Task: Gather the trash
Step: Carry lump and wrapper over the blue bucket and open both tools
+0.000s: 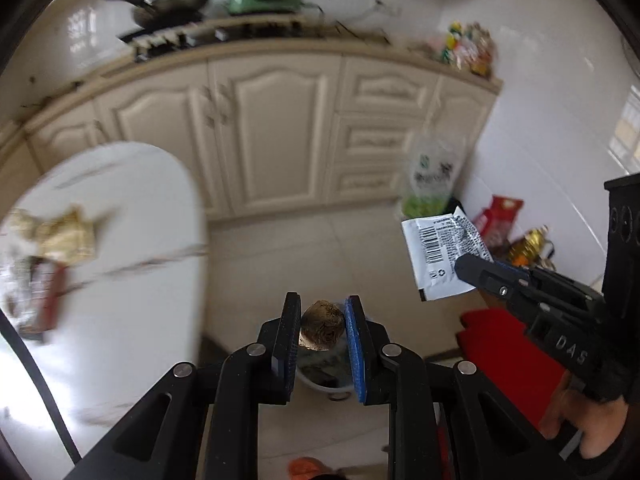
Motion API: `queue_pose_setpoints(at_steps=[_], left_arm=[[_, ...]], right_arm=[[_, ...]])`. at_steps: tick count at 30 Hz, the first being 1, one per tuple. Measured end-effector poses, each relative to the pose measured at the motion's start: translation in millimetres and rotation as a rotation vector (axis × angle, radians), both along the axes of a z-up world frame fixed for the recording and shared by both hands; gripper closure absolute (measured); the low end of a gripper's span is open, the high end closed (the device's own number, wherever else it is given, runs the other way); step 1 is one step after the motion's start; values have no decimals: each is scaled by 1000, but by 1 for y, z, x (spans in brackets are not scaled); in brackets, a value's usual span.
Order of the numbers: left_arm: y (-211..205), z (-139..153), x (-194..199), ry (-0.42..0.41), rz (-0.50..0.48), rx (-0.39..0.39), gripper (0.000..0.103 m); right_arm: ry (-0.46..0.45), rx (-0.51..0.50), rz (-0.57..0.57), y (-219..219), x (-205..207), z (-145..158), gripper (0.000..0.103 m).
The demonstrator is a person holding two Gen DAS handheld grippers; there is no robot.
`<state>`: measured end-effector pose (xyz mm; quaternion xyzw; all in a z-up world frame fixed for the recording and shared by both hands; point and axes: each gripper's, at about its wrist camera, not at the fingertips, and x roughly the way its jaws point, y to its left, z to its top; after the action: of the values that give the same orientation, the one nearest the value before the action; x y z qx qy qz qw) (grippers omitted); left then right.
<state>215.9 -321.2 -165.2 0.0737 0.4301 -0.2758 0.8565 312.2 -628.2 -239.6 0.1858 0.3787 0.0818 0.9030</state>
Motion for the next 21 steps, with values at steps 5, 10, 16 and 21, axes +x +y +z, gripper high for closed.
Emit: queue_pose_setpoints(at_steps=[5,10,16,21], left_arm=[[-48,-36,32,81,-46,18,85],[-80,-62,72,110,-53,44,83],[-117,-87,103,101,-41,84,43],[-121,-98,103,113,13,111,38]], right_arm=[[73,16,-54,-35,4,-45,92],[139,43,-83,-57,9,-84,92],[191,73,-97,-70,17,-119,92],[211,92,-99,-68,26,-135,84]])
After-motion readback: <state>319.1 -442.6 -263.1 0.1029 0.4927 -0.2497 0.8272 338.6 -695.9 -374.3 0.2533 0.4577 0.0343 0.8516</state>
